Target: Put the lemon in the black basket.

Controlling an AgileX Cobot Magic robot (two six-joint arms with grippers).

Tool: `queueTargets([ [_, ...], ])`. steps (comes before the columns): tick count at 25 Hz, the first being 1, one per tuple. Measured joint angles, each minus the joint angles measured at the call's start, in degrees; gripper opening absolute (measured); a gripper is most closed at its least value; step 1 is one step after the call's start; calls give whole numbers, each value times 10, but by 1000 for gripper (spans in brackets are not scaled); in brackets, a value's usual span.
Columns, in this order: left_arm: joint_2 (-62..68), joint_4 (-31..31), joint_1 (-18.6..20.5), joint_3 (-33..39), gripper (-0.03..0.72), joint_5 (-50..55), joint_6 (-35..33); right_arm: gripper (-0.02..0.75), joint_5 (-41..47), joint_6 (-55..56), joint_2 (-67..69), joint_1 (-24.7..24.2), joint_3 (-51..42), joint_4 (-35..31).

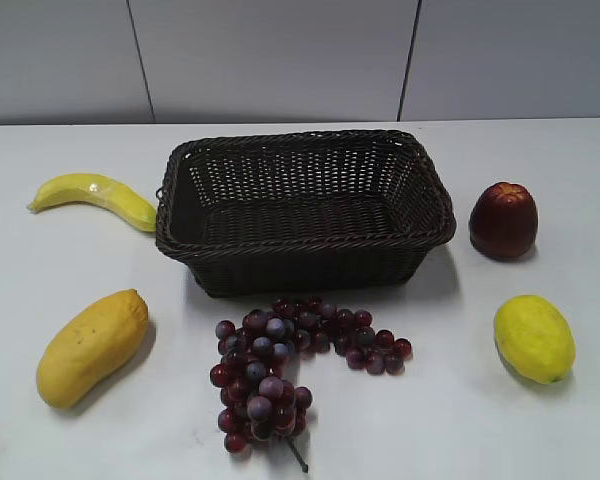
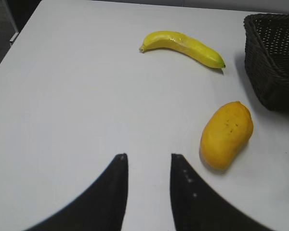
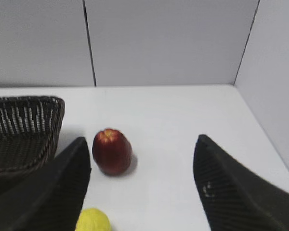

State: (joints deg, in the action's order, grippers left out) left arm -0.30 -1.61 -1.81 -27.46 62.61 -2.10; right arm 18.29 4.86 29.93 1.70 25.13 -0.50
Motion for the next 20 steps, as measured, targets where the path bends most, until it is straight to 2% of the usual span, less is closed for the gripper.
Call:
queueTargets([
  [3, 0, 0, 0, 0, 238, 0, 0, 599, 16, 0, 119, 0, 15, -18],
  [6, 0, 0, 0, 0, 238, 0, 0, 649, 67, -18, 238, 0, 52, -50],
  [12, 0, 0, 0, 0, 238, 0, 0, 658, 163, -143, 451, 0, 141, -198],
  [20, 0, 0, 0, 0, 238, 0, 0, 658, 169, -178, 611, 6, 183, -220],
])
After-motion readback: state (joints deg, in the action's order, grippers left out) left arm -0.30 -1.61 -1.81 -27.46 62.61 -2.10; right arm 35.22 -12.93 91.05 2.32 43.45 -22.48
